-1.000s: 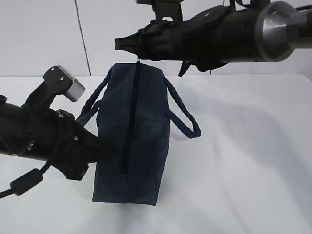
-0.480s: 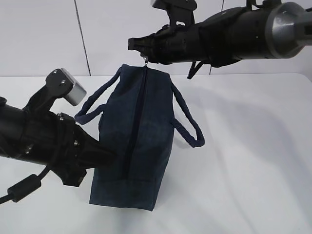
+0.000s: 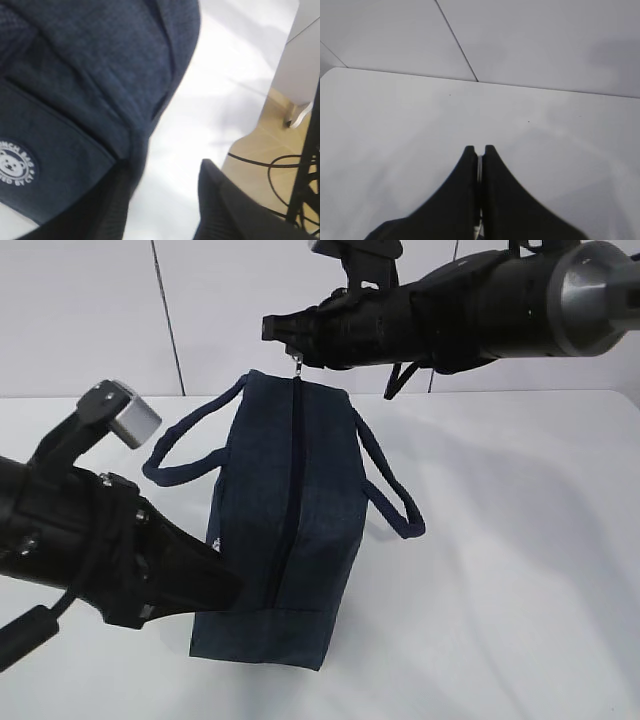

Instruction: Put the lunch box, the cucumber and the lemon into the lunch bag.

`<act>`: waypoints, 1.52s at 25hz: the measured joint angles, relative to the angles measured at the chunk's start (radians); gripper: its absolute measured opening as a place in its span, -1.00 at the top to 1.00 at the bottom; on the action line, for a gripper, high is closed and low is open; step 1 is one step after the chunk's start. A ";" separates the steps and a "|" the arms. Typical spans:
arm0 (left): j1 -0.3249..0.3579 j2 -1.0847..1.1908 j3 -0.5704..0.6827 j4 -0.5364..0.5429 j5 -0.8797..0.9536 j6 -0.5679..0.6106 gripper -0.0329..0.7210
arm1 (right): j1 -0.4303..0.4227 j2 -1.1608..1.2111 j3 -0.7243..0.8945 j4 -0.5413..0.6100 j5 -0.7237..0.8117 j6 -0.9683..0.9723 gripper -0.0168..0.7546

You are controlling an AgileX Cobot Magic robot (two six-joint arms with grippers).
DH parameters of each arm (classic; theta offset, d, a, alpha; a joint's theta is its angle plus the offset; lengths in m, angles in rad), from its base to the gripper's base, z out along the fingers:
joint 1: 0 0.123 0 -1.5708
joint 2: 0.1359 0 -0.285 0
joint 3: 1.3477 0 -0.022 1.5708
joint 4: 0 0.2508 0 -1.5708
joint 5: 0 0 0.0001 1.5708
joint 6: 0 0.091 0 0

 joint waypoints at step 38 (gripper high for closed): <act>0.115 0.381 -0.840 0.673 0.515 -1.166 -0.04 | -0.002 0.000 -0.001 0.000 0.061 -0.030 0.99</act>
